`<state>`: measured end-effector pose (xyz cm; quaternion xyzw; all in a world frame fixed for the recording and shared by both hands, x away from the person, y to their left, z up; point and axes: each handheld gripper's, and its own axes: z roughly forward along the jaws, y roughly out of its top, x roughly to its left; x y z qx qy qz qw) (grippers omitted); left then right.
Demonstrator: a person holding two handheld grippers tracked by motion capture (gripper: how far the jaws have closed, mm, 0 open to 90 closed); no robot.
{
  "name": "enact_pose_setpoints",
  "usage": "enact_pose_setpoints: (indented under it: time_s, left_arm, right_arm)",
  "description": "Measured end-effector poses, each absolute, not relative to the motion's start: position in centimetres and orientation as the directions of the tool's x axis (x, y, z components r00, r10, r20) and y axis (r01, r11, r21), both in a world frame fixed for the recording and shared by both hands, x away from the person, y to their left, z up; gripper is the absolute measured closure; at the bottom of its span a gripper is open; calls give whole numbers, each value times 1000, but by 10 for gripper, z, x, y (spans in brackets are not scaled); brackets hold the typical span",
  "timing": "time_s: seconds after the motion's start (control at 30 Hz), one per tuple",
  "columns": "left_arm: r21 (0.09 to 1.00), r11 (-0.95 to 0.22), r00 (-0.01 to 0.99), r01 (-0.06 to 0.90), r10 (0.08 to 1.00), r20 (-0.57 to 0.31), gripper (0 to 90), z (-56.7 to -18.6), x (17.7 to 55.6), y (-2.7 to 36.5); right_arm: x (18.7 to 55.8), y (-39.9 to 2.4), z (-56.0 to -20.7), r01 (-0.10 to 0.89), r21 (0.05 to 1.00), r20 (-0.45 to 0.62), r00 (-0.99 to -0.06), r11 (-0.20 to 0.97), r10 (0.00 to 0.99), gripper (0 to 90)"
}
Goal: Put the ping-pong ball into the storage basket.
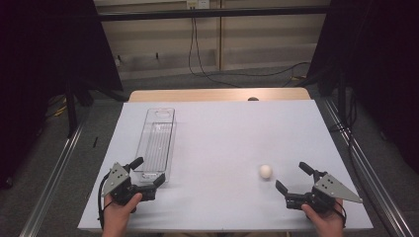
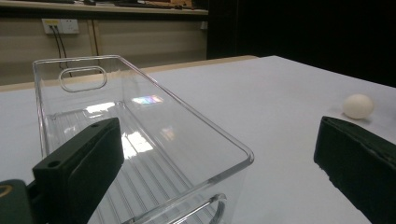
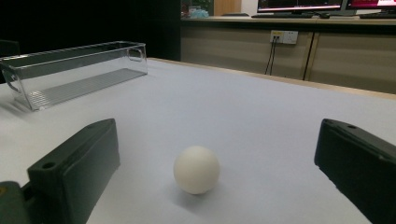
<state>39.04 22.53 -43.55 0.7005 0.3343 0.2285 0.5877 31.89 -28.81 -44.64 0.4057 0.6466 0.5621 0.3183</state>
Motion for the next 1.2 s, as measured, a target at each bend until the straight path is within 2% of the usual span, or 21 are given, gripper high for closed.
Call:
enact_pose_setpoints:
  time_s: [0.53, 0.83, 1.2]
  left_arm:
    - [975, -70, 680, 210, 727, -94, 17, -427, 390, 213]
    - [974, -106, 722, 201, 688, -74, 17, -421, 393, 196]
    - [968, -121, 759, 219, 645, -91, 17, -417, 396, 178]
  right_arm:
    - [321, -286, -447, 175, 984, 45, -468, 43, 883, 0]
    - [320, -287, -447, 172, 985, 53, -462, 31, 885, 0]
    - [320, -288, -446, 176, 984, 59, -475, 29, 878, 0]
